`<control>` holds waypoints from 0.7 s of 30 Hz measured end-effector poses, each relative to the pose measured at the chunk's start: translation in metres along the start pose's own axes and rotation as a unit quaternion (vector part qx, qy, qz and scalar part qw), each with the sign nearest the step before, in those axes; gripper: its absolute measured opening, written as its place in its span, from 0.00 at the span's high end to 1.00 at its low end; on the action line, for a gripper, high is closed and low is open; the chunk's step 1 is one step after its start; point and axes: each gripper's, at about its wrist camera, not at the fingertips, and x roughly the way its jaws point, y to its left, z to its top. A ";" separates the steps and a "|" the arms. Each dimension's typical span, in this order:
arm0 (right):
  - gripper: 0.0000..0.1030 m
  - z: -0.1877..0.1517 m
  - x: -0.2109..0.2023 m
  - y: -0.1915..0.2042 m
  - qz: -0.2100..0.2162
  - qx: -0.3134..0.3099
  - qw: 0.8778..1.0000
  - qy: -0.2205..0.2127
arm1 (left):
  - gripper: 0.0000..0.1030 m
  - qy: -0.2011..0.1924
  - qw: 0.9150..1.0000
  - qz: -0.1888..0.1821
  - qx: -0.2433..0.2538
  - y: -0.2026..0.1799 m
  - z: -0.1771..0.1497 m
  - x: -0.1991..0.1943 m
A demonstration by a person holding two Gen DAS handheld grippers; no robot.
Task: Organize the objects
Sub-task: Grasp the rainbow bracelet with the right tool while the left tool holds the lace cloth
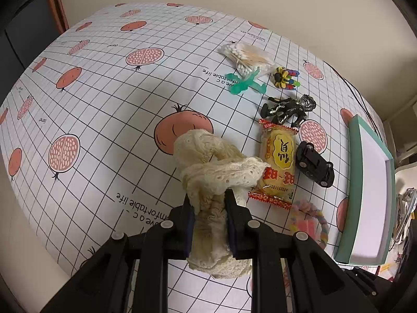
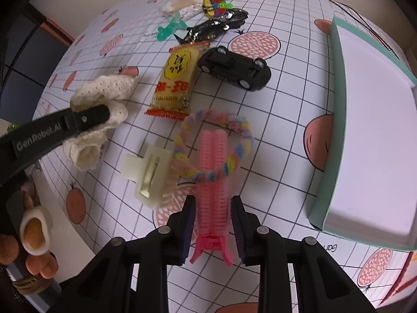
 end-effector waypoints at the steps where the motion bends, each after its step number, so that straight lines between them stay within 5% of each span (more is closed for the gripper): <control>1: 0.72 -0.001 0.000 -0.001 -0.002 0.000 1.000 0.001 | 0.78 0.001 1.000 0.000 0.000 0.000 0.000 0.000; 16: 0.72 0.009 -0.080 0.000 0.063 0.006 0.989 -0.130 | 0.78 0.000 1.000 -0.004 -0.006 -0.004 -0.005 -0.005; 21: 0.72 0.007 -0.048 0.003 0.029 0.003 0.997 -0.074 | 0.78 0.001 1.000 -0.001 -0.003 -0.007 -0.006 -0.005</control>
